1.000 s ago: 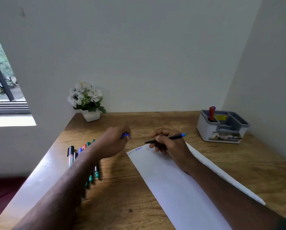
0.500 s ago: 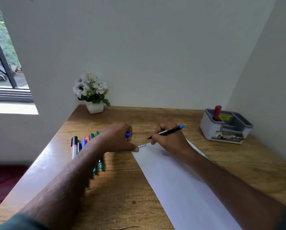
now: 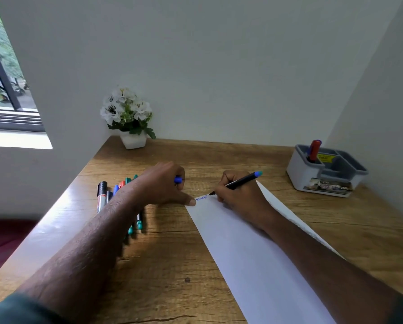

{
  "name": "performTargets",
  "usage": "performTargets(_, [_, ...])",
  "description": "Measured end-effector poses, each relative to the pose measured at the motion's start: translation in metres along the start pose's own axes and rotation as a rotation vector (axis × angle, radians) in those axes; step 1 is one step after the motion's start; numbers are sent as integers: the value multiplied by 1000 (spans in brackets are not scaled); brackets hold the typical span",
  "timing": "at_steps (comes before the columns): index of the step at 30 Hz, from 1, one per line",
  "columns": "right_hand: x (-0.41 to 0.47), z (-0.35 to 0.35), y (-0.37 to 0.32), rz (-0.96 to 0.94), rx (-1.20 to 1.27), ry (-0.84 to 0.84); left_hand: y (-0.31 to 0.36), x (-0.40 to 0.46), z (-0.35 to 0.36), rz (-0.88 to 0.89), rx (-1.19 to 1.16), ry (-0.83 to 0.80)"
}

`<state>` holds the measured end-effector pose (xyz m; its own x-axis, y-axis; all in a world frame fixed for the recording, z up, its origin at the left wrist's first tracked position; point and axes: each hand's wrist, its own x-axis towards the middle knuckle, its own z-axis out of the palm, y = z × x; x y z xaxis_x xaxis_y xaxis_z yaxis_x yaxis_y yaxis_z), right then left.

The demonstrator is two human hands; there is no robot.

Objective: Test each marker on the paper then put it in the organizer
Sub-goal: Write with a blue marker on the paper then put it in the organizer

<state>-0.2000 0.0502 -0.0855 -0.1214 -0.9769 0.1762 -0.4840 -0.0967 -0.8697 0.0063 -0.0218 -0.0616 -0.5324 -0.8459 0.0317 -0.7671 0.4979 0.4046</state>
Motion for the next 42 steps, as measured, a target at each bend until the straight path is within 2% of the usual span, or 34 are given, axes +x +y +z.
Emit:
performTargets(6, [5,-8,-1,-23,-21,27,0,0,-1,-6,-15,-7])
performTargets(13, [3,-3,2,-66,-41,-25,0,-1,-1,-10,-8,-25])
performTargets(42, [3,-4,2,-36,-44,0,2,-3,-2,9,-34,-17])
